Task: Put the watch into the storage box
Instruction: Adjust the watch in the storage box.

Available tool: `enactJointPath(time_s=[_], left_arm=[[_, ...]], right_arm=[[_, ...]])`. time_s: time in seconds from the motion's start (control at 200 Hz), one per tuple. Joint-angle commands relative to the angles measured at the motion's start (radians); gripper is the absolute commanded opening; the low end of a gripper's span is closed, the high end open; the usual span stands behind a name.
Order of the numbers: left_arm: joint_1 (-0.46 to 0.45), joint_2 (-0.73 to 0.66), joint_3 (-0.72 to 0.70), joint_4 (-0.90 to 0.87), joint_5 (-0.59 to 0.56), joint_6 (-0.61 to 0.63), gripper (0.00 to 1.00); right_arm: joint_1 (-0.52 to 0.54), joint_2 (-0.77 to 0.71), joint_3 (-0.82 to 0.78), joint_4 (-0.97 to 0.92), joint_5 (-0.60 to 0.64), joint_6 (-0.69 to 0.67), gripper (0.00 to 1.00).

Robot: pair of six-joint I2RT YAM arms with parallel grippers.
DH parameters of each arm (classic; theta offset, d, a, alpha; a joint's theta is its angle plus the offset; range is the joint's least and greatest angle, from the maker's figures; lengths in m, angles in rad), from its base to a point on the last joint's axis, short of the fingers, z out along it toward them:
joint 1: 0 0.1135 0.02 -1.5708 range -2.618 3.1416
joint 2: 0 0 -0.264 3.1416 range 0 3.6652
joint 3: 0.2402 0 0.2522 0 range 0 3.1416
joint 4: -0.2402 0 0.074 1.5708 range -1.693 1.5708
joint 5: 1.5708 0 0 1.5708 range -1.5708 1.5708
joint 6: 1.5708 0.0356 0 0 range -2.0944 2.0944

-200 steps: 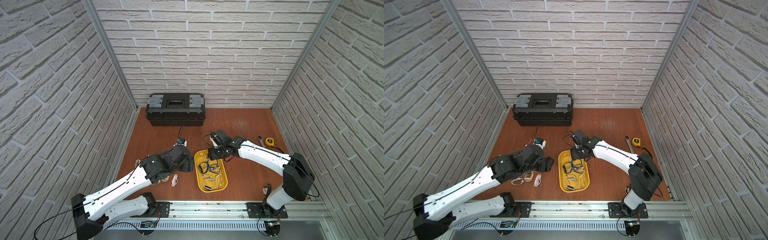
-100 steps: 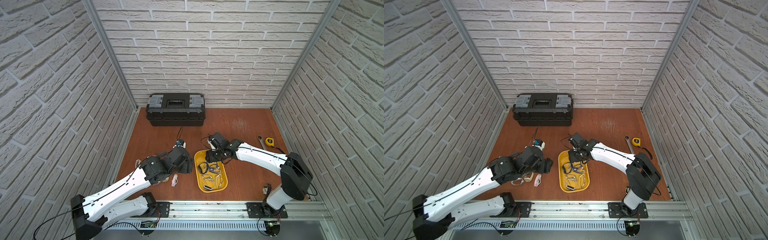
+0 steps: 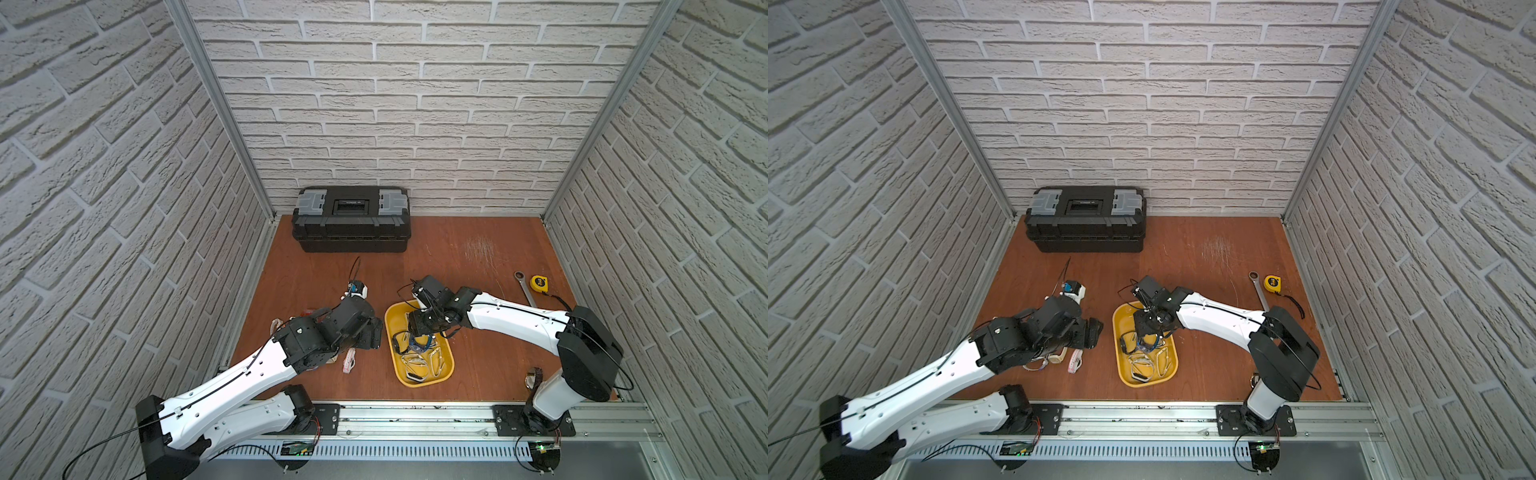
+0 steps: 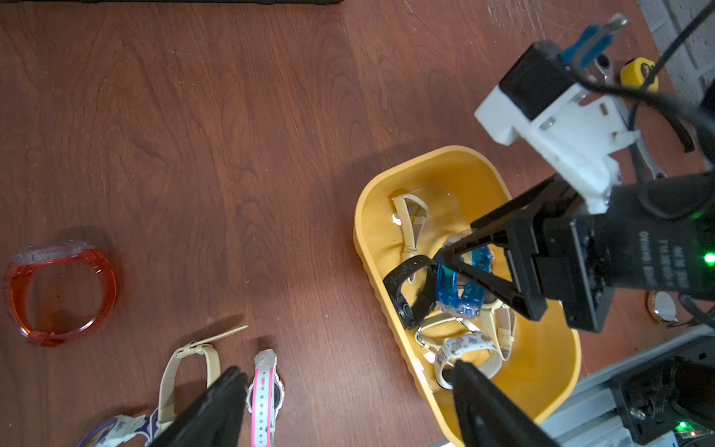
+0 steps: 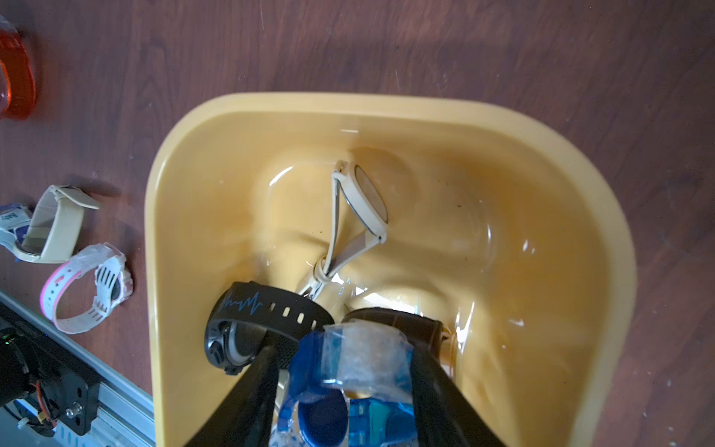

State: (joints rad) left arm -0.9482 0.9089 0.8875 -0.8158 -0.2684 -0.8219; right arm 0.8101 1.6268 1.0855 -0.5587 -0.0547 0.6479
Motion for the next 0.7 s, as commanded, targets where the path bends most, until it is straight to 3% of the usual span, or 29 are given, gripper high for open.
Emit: enactJointPath(time_s=[0.0, 0.39, 0.535, 0.695], left_arm=[[0.007, -0.013, -0.007, -0.008, -0.022, -0.007, 0.87], [0.007, -0.092, -0.028, -0.022, -0.051, -0.022, 0.89], [0.005, -0.193, -0.032, -0.003, -0.066, -0.01, 0.98], [0.006, -0.356, -0.015, -0.076, -0.173, -0.062, 0.98]], right_arm=[[0.007, -0.059, 0.005, -0.015, 0.034, 0.009, 0.57], [0.008, -0.178, 0.044, -0.074, 0.035, -0.015, 0.64], [0.068, -0.184, 0.034, 0.018, -0.107, -0.054, 0.83], [0.177, -0.077, 0.143, -0.004, -0.125, -0.082, 0.89]])
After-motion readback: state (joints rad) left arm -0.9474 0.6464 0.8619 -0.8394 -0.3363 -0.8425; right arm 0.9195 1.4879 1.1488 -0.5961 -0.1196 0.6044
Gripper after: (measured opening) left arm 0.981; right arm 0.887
